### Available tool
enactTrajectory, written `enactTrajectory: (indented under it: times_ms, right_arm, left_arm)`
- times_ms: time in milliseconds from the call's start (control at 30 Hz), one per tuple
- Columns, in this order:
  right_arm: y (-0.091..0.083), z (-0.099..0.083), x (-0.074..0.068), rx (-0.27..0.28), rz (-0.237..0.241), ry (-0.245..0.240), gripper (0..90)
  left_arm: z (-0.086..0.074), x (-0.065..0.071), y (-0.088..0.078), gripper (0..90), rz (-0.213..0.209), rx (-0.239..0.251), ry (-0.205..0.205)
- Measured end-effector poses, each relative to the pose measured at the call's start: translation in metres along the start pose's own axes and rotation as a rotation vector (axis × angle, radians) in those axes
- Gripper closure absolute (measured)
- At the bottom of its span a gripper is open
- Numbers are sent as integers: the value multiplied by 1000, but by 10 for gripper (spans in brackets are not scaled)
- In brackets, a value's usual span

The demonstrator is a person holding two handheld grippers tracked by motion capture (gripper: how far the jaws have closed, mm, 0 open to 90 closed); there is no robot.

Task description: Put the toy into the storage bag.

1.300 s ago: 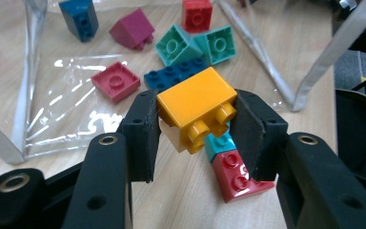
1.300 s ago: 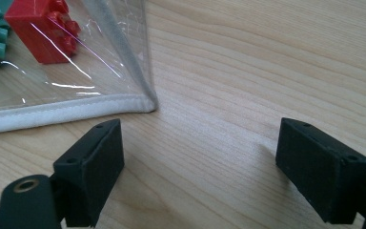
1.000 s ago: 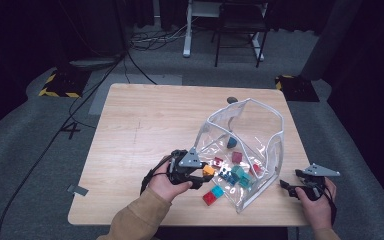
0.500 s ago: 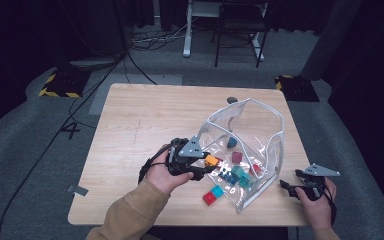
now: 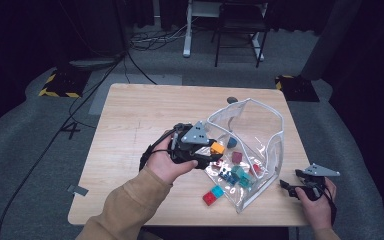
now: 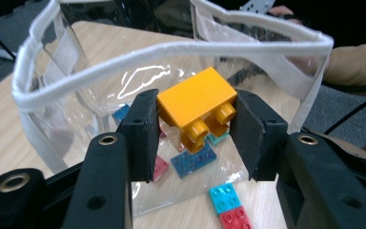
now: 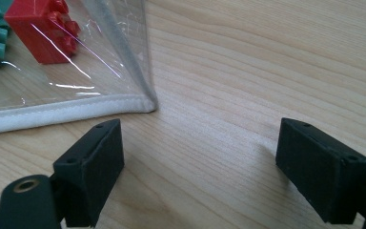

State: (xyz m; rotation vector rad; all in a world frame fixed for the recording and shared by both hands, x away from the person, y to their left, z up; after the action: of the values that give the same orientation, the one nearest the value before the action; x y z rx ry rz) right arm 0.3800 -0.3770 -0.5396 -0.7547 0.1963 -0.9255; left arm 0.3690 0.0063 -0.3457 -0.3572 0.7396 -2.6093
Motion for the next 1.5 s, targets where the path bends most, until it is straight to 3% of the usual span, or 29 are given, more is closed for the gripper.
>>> enactTrajectory:
  times_ms: [400, 733, 1233, 1500]
  right_arm:
    - [0, 0, 0, 0, 0, 0, 165]
    - [0, 0, 0, 0, 0, 1, 165]
    - [0, 0, 0, 0, 1, 1, 165]
    - [0, 0, 0, 0, 2, 1, 165]
  left_arm:
    - [38, 1, -6, 543, -13, 43, -10]
    - [67, -9, -6, 543, 1, 81, -34]
    - [100, -18, 8, 543, 7, 132, -45]
    - [110, -30, 28, 543, 10, 136, -58]
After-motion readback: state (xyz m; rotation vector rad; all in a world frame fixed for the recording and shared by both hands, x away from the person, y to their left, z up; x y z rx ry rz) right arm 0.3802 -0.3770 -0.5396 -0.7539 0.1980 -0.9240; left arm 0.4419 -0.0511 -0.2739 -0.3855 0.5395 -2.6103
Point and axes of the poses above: each handheld gripper's, and its own axes: y roughly forward along the jaws, z roughly out of its top, x roughly to its right, the point moved 5 cm from there along y, roughly forward along the jaws, and after that the axes turned 11 degrees about -y, right-handed, at the moved point
